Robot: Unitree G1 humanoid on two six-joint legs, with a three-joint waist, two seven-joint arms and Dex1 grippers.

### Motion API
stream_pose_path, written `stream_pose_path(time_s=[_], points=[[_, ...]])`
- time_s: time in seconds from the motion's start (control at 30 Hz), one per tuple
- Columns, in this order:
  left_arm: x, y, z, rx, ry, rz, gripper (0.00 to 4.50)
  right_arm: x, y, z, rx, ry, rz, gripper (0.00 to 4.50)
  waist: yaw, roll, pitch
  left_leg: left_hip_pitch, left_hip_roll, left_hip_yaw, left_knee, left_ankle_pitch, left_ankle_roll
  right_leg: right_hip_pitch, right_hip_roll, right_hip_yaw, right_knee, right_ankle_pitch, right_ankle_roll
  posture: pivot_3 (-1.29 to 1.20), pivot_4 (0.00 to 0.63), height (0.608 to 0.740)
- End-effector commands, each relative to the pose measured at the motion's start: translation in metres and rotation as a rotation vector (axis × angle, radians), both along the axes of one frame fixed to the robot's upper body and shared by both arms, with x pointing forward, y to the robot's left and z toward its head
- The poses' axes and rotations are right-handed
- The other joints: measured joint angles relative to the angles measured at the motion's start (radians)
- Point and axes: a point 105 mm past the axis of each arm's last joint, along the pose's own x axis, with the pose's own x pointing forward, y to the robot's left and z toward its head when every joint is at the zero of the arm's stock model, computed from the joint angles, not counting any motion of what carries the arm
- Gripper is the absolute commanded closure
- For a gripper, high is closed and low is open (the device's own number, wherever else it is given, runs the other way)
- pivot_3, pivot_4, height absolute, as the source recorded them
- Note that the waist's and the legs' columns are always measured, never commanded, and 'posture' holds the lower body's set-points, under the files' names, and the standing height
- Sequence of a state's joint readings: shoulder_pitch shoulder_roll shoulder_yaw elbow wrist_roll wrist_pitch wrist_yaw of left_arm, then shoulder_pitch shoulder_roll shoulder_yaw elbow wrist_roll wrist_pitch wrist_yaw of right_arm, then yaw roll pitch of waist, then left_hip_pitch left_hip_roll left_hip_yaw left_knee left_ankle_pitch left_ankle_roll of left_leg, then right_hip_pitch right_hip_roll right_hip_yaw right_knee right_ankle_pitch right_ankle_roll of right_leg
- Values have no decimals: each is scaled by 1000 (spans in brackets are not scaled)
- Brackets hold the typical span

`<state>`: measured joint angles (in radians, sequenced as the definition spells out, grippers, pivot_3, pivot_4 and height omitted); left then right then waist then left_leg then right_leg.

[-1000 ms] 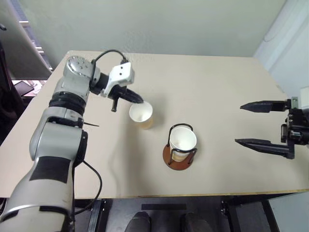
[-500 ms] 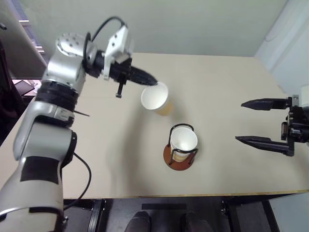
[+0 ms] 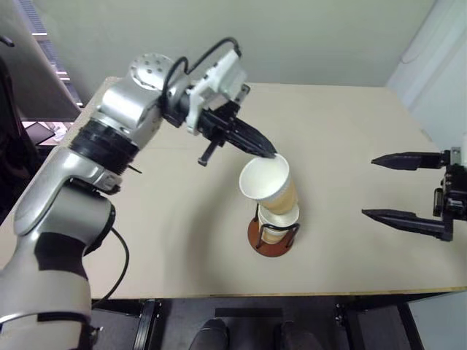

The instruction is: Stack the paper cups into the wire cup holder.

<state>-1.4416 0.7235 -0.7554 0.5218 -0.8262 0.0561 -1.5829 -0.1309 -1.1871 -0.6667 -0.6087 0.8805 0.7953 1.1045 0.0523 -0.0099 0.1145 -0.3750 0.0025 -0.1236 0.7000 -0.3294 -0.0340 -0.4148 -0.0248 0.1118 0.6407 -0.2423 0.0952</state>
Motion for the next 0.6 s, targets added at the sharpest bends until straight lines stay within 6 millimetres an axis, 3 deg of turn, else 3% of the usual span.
stream_pose_path(time_s=[0.03, 0.53, 0.6], points=[[-2, -4, 5, 24, -51, -39, 4458, -6, -1, 9, -8, -51, -20, 0, 0, 0, 0, 0, 0, 0, 0, 0, 0, 0, 0, 1, 0, 0, 0, 0, 150, 740], [3, -3, -20, 135, -61, -32, 4458, -9, 1, 5, -5, -44, -33, 0, 1, 0, 0, 0, 0, -1, 0, 0, 0, 0, 0, 0, 0, 0, 0, 0, 150, 740], [5, -3, -21, 138, -61, -24, 4084, -8, 2, 6, -7, -47, -25, 0, 1, 0, 0, 0, 0, -1, 0, 0, 0, 0, 0, 0, 0, 0, 0, 0, 150, 740]])
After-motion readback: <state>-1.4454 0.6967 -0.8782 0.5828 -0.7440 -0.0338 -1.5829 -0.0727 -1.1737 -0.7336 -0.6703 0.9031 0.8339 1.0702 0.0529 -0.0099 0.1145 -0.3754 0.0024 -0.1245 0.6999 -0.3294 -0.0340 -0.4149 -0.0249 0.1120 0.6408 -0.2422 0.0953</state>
